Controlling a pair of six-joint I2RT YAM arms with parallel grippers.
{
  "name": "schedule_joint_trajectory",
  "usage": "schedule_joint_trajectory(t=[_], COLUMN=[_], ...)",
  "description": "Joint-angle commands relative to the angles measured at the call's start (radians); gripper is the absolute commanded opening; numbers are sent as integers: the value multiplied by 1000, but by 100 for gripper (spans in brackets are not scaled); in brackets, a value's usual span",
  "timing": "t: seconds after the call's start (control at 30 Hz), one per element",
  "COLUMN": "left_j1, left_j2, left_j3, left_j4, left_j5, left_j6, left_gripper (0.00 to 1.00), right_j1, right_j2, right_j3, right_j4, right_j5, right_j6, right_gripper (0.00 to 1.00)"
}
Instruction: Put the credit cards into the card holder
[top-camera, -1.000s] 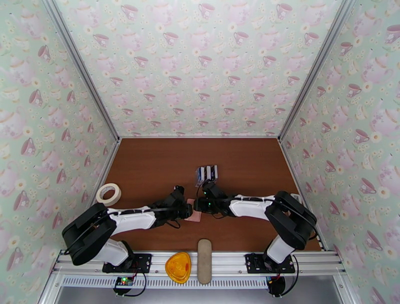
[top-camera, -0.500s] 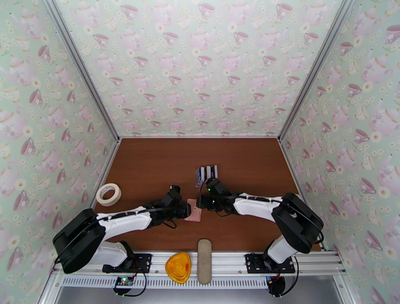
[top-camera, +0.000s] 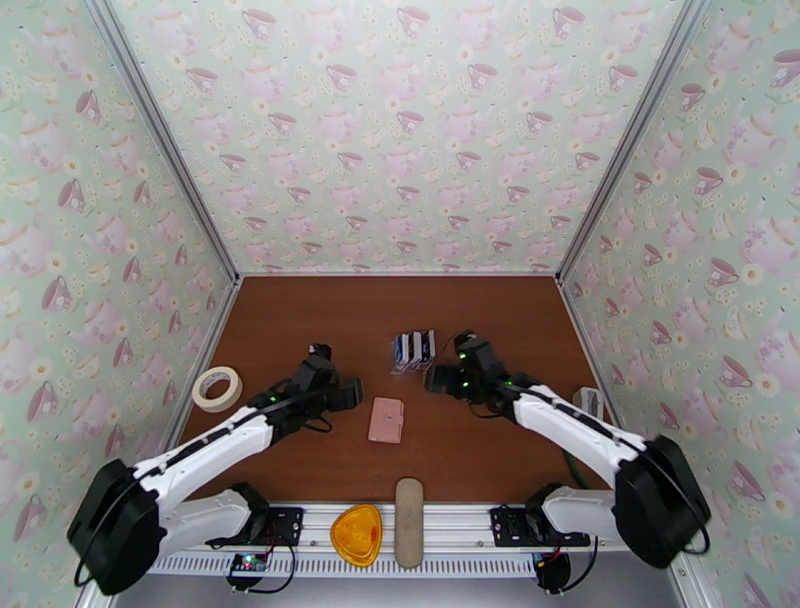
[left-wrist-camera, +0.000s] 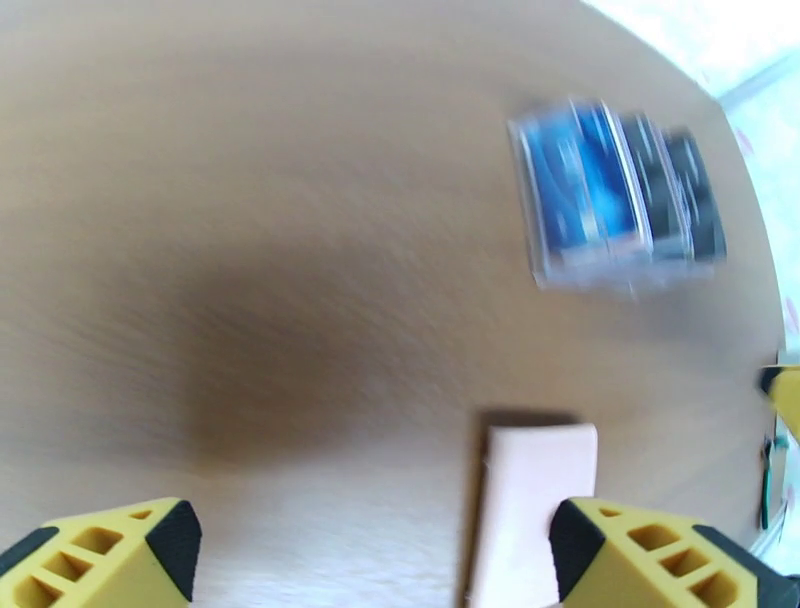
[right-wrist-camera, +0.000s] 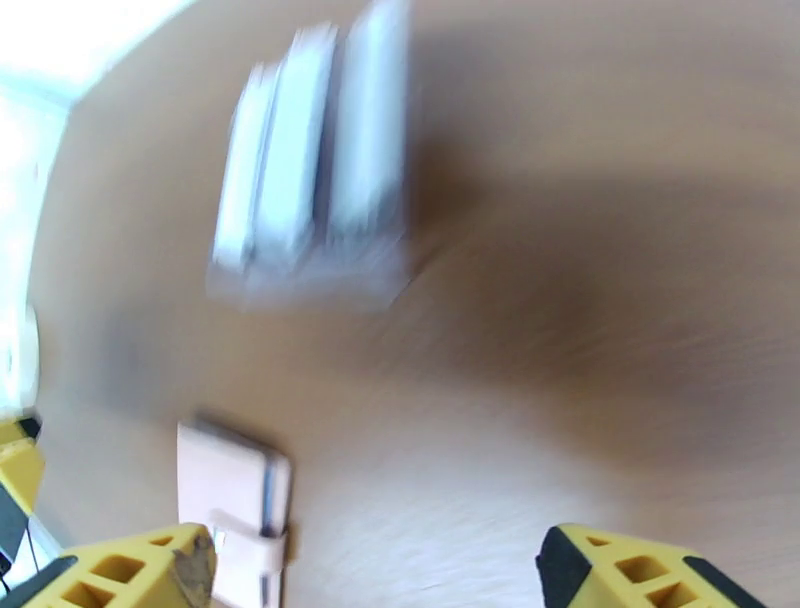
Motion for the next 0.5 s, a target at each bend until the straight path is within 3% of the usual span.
schedule_joint_trajectory(t=[0.0, 0.2, 0.47], left_j1=[50, 171, 348], left_j2=[-67, -118, -71], left_j3=[33, 58, 62], left_j4=[-47, -34, 75], left_j5=[-23, -18, 126], left_j6=[56, 100, 230], left_gripper=[100, 100, 100], right_j1=[-46, -139, -256], right_j2=[-47, -111, -232], right_j3=[25, 35, 7], right_j4=[-99, -132, -117], right_j5=[21, 88, 177], right_j6=[-81, -130, -209], right_gripper=[93, 96, 96])
